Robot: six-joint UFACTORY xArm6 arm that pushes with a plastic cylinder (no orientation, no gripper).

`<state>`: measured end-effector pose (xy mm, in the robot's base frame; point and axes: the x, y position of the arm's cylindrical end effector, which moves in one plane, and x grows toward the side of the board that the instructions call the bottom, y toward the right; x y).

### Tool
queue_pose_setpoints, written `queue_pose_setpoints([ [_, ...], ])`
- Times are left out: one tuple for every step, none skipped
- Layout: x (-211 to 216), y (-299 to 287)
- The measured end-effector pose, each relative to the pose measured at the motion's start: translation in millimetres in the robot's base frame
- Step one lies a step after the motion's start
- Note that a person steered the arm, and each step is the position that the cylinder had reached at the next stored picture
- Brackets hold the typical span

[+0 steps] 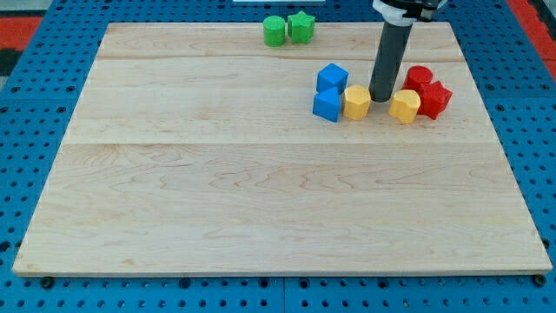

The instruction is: Slide the yellow heart towards the bottom right

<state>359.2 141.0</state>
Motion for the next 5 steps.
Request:
queue_pose_setpoints([
  [-13, 0],
  [-16, 12],
  [-16, 32],
  [-3, 48],
  [20, 50],
])
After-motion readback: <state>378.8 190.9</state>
